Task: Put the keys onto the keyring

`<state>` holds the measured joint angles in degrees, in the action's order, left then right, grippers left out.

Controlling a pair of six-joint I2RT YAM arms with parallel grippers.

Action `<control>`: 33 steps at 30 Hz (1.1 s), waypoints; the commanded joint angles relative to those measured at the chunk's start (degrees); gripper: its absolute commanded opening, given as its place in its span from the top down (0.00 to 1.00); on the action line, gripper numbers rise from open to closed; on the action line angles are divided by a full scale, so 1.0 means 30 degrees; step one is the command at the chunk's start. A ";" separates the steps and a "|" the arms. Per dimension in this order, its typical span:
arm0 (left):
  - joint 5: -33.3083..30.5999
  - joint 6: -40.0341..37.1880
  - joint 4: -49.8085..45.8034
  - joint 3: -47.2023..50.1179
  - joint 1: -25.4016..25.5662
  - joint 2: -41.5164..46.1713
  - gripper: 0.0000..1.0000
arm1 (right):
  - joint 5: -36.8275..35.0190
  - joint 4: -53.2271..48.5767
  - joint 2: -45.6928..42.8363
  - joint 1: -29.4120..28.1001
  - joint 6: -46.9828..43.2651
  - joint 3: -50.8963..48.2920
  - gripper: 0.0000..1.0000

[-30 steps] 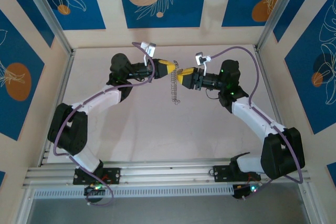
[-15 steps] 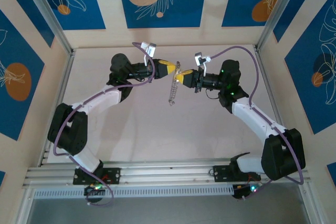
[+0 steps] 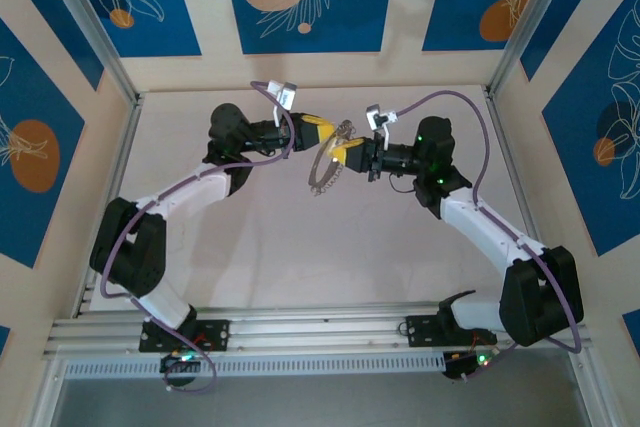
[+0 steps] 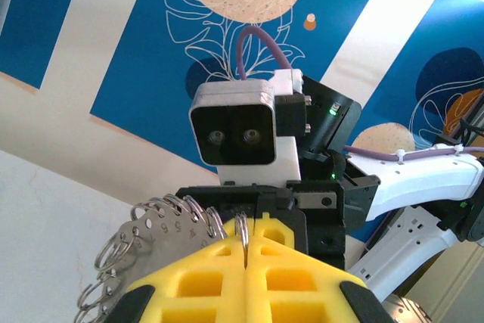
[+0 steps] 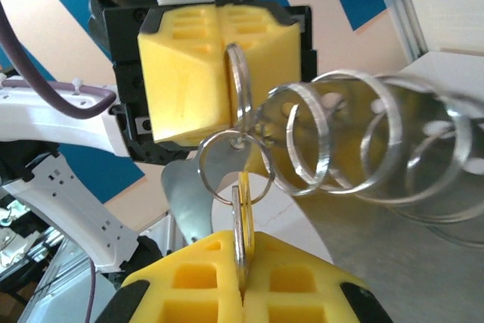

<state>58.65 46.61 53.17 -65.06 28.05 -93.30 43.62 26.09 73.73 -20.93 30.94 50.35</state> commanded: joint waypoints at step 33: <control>-0.2776 0.0418 0.2791 0.2138 0.0402 0.1479 1.00 | -0.1227 -0.2202 0.0763 -0.1152 -0.0340 0.1142 0.90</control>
<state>51.24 47.68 57.04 -58.54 28.32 -90.70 39.83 21.10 78.22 -25.26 30.22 54.52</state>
